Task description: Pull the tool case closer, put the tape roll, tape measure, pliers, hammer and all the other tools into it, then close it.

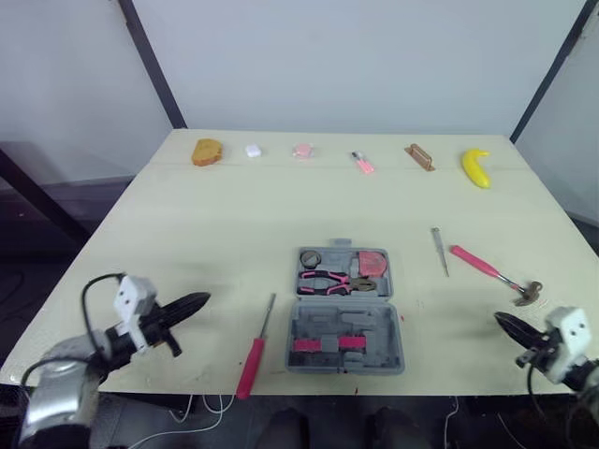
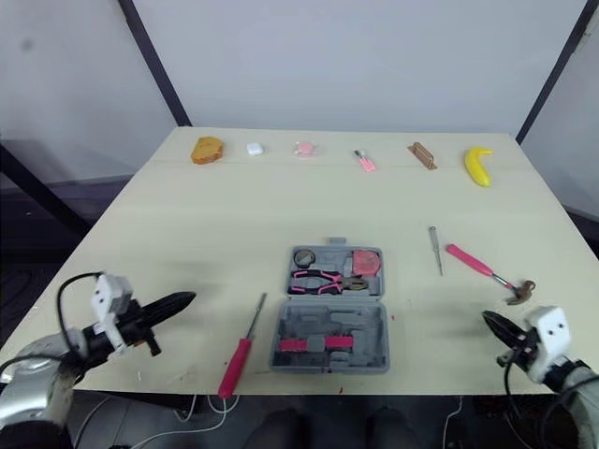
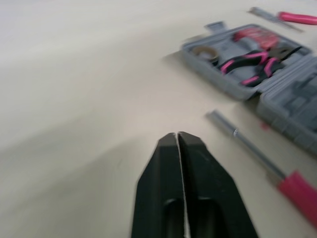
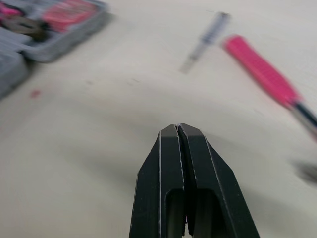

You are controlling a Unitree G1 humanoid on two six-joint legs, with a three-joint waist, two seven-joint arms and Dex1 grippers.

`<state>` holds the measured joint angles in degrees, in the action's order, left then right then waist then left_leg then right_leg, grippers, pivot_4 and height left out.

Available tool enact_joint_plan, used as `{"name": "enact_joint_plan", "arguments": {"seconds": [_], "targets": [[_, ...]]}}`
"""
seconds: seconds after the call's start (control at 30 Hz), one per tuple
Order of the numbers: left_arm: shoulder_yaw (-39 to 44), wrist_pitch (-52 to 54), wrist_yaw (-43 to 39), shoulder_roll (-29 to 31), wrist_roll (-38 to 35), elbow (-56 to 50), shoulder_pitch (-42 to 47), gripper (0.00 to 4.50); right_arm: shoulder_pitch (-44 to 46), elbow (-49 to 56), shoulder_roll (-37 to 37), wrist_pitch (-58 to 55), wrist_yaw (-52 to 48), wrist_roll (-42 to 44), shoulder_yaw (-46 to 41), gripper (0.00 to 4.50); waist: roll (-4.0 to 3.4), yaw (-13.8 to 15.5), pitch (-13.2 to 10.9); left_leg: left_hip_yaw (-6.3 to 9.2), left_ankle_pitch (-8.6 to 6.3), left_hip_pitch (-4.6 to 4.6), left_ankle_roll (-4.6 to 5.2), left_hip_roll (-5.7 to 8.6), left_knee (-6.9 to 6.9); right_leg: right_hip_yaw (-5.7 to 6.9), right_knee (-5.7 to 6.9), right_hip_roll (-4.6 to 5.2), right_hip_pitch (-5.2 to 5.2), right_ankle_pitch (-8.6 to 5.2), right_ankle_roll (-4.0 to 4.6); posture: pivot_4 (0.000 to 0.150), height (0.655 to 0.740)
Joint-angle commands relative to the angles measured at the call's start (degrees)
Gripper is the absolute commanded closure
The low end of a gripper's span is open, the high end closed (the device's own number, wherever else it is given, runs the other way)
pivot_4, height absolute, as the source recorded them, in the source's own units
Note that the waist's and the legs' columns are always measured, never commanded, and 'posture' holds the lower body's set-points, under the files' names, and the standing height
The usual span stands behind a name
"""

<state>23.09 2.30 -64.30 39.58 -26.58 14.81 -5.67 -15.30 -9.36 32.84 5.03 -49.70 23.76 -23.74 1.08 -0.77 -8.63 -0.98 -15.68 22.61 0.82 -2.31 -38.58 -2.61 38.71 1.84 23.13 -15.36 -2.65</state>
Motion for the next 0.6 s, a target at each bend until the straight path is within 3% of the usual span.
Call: {"name": "enact_joint_plan", "arguments": {"seconds": [0.03, 0.1, 0.13, 0.2, 0.27, 0.43, 0.47, 0.6], "targets": [[4.45, -0.32, 2.1, 0.25, -1.57, -3.39, -3.65, 2.88, -2.11, -0.77, 1.47, 2.11, -1.09, 2.53, -5.53, 4.5, 0.0, 0.03, 0.0, -0.01, 0.0, -0.02, 0.0, 0.0, 0.02, 0.0, -0.02, 0.02, 0.0, 0.0, 0.0, 0.15, 0.74], [6.25, -0.81, 3.38, -0.24, -1.83, -3.97, -6.22, 1.89, -3.42, -2.2, 2.05, 2.41, -1.62, 3.36, -7.92, 4.5, 0.01, 0.01, 0.01, -0.07, 0.0, -0.05, 0.0, 0.0, 0.03, -0.01, -0.05, 0.02, -0.01, -0.01, 0.01, 0.15, 0.74], [7.72, -1.02, 4.36, -0.82, -2.13, -4.3, -7.99, 1.89, -4.5, -3.73, 2.46, 2.75, -2.88, 4.53, -9.91, 4.5, 0.01, 0.03, 0.01, -0.09, 0.0, -0.07, 0.0, 0.0, 0.03, -0.01, -0.06, 0.01, -0.01, -0.01, 0.01, 0.15, 0.74], [9.67, -1.52, 5.78, -1.73, -2.35, -4.9, -10.48, 1.07, -5.72, -6.12, 2.92, 2.99, -4.29, 6.22, -12.68, 3.94, -0.01, 0.03, 0.02, -0.15, 0.0, -0.12, 0.0, 0.0, 0.03, -0.08, -0.06, 0.01, -0.02, -0.02, 0.02, 0.15, 0.74], [10.86, -1.61, 6.68, -2.66, -2.77, -5.64, -12.39, 0.12, -6.4, -7.96, 3.15, 2.98, -5.78, 7.49, -14.24, 2.84, 0.0, 0.0, 0.02, -0.19, 0.0, -0.13, 0.0, 0.0, 0.16, -0.1, -0.2, 0.03, -0.03, -0.03, 0.02, 0.15, 0.74], [11.88, -1.99, 7.69, -4.03, -2.96, -6.98, -14.88, 0.0, -6.35, -11.71, 3.47, 3.69, -7.03, 8.54, -16.65, 0.26, 0.06, 0.0, 0.05, -0.24, 0.0, -0.17, 0.0, 0.0, 0.19, -0.12, -0.27, 0.01, -0.06, -0.11, 0.17, 0.15, 0.74], [11.99, -1.96, 7.81, -4.2, -3.04, -7.15, -15.15, 0.0, -6.35, -12.82, 3.61, 3.98, -7.33, 8.63, -16.93, 0.08, 0.04, 0.0, 0.06, -0.26, 0.0, -0.21, 0.0, 0.0, 0.19, -0.17, -0.27, 0.01, -0.08, -0.12, 0.2, 0.15, 0.74], [11.95, -1.84, 8.46, -4.41, -3.46, -7.36, -15.33, 0.0, -6.16, -16.34, 4.03, 5.27, -8.29, 8.06, -17.44, 0.08, 0.02, 0.02, 0.07, -0.31, 0.0, -0.21, 0.01, 0.02, 0.21, -0.22, -0.33, 0.02, -0.1, -0.13, 0.2, 0.15, 0.74]]}}
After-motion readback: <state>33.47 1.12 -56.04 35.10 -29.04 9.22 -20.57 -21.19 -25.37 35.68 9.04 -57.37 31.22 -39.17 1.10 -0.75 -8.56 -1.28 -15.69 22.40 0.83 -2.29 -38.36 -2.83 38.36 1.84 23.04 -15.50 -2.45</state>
